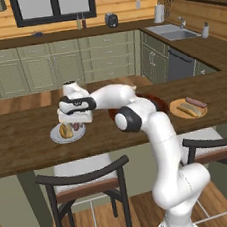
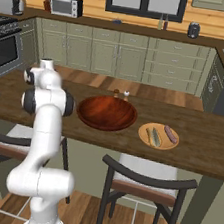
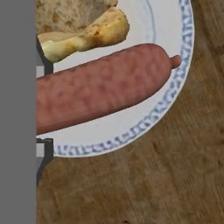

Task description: Place one bun and one sausage from the bowl on each plate.

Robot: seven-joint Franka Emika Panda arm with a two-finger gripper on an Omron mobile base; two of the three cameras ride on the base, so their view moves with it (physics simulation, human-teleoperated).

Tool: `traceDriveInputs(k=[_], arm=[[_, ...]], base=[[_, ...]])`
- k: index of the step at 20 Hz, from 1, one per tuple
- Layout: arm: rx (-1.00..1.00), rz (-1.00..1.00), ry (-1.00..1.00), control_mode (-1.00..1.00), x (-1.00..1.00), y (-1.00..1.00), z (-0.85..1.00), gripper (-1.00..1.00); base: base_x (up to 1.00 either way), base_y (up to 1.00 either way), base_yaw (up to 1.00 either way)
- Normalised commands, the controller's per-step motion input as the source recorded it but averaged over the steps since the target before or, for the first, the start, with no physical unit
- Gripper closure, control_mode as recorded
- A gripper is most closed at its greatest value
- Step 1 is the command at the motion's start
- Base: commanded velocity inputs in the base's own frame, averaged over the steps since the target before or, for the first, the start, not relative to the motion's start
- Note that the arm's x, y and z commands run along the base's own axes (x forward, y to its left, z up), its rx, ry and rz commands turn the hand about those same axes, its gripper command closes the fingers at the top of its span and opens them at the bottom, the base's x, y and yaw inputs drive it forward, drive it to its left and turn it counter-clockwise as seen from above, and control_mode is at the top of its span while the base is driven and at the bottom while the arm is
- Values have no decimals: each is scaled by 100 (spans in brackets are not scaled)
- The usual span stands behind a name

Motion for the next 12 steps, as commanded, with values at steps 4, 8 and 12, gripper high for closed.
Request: traceDriveInputs(k=[4,8,12], arm=[[-3,0,0,-100,10,1,-46,-100],[-1,0,0,-100,3,0,-28,-100],[0,0,-1,-100,-23,-9,12,-100]], base=[[0,0,0],[0,0,0],[0,0,0]])
